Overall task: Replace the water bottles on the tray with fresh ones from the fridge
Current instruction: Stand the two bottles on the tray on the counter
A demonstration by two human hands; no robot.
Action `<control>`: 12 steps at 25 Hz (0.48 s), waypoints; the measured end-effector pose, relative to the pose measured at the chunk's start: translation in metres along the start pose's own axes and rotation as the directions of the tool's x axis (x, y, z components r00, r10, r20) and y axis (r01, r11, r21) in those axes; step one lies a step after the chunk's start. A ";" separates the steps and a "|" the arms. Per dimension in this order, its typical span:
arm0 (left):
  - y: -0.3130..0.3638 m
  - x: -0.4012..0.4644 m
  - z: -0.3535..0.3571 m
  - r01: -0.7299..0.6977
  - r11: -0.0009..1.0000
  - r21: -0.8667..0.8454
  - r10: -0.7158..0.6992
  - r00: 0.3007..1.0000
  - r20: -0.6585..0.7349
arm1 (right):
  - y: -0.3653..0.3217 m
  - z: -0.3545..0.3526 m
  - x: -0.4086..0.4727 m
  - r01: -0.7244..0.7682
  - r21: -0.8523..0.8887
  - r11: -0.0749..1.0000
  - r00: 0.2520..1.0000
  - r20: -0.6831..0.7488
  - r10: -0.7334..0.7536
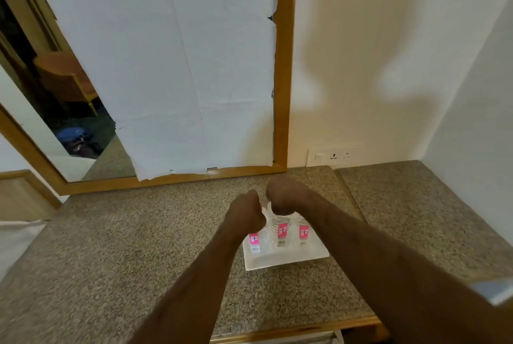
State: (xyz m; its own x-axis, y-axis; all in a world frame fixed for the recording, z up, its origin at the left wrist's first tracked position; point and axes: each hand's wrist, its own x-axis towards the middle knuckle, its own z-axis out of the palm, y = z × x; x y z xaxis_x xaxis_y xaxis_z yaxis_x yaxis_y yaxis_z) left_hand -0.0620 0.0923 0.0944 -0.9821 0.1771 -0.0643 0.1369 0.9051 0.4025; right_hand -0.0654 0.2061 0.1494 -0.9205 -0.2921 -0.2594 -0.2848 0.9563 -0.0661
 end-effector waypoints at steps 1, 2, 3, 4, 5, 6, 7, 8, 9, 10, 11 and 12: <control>0.000 0.000 0.004 0.005 1.000 -0.003 -0.005 1.000 0.000 | 0.002 0.002 0.000 -0.003 -0.007 1.000 1.000 -0.001 0.003; 0.000 0.001 0.007 0.012 1.000 -0.005 -0.012 1.000 -0.002 | 0.004 0.004 0.002 -0.003 -0.017 1.000 1.000 -0.007 0.003; 0.000 0.001 0.010 0.019 1.000 -0.013 -0.019 1.000 -0.004 | 0.006 0.005 0.003 -0.005 -0.022 1.000 1.000 -0.013 0.005; -0.001 0.002 0.013 0.021 1.000 -0.022 -0.021 1.000 -0.007 | 0.008 0.007 0.004 -0.004 -0.020 1.000 1.000 -0.015 0.004; -0.001 0.002 0.015 0.022 0.999 -0.030 -0.023 1.000 -0.010 | 0.010 0.010 0.005 -0.006 -0.017 1.000 1.000 -0.009 0.006; -0.002 0.002 0.017 0.024 0.999 -0.032 -0.024 1.000 -0.014 | 0.010 0.012 0.006 -0.008 -0.012 1.000 1.000 -0.002 0.008; -0.002 0.002 0.018 0.028 0.999 -0.032 -0.029 0.999 -0.019 | 0.011 0.014 0.006 -0.015 -0.002 1.000 1.000 0.006 0.015; -0.002 0.003 0.019 0.031 0.999 -0.033 -0.032 0.999 -0.026 | 0.013 0.016 0.008 -0.021 0.011 1.000 1.000 0.012 0.021; -0.002 0.003 0.019 0.032 0.999 -0.036 -0.033 0.999 -0.033 | 0.013 0.017 0.009 -0.032 0.029 0.999 0.999 0.019 0.031; -0.002 0.003 0.020 0.030 0.999 -0.039 -0.032 0.999 -0.038 | 0.014 0.019 0.010 -0.042 0.040 0.998 0.999 0.024 0.041; -0.002 0.003 0.021 0.026 0.999 -0.038 -0.028 0.999 -0.044 | 0.015 0.020 0.011 -0.047 0.042 0.998 0.999 0.029 0.046; -0.002 0.002 0.022 0.019 0.999 -0.034 -0.021 0.998 -0.052 | 0.015 0.023 0.012 -0.046 0.039 0.998 0.999 0.031 0.045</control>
State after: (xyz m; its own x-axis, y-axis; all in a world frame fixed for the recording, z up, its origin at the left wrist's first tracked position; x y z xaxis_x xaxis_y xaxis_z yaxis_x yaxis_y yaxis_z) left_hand -0.0616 0.0991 0.0735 -0.9902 0.1376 -0.0248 0.1136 0.8948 0.4317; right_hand -0.0746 0.2175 0.1236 -0.9235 -0.2487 -0.2920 -0.2318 0.9684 -0.0917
